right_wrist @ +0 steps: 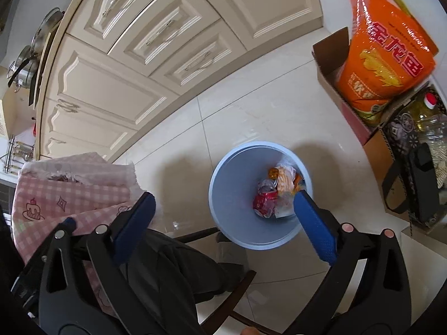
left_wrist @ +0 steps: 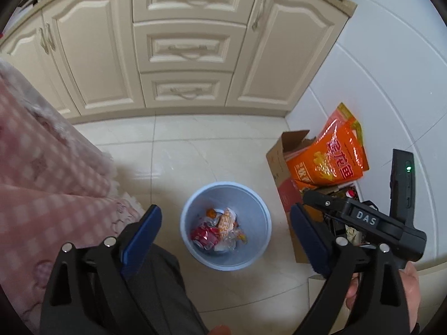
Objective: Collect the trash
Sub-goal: 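Open both grippers to drop the items into the bin, then bring both tools back over the table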
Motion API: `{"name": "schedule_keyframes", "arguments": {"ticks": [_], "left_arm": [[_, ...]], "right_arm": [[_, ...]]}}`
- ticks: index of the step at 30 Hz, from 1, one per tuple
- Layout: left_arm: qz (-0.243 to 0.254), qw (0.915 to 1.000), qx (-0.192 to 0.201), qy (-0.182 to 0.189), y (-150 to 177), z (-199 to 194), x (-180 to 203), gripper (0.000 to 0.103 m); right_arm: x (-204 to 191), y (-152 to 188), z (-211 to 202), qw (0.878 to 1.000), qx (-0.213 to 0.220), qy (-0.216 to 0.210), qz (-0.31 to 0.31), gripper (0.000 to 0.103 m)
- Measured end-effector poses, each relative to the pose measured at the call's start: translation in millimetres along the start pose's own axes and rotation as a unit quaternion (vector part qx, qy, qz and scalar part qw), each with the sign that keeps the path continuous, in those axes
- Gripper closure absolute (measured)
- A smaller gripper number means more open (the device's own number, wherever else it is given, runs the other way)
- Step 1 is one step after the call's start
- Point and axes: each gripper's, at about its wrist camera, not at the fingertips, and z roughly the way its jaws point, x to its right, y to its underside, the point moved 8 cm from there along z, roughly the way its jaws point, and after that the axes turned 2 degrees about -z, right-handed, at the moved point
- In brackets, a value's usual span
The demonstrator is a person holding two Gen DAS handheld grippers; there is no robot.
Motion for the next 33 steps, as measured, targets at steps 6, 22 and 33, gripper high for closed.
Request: {"name": "schedule_keyframes", "arguments": {"ticks": [6, 22, 33], "left_arm": [[0.011, 0.999, 0.043, -0.004, -14.6, -48.8, 3.1, 0.011], [-0.001, 0.9866, 0.163, -0.003, -35.5, -190.9, -20.5, 0.008], [-0.047, 0.9663, 0.247, -0.057, -33.6, -291.5, -105.6, 0.007]], "right_arm": [[-24.4, -6.9, -14.7, 1.0, 0.012, -0.002, -0.025, 0.006], [-170.2, -8.6, -96.6, 0.984, 0.077, -0.056, -0.153, 0.006], [-303.2, 25.2, -135.8, 0.952, 0.104, -0.109, -0.266, 0.006]]}}
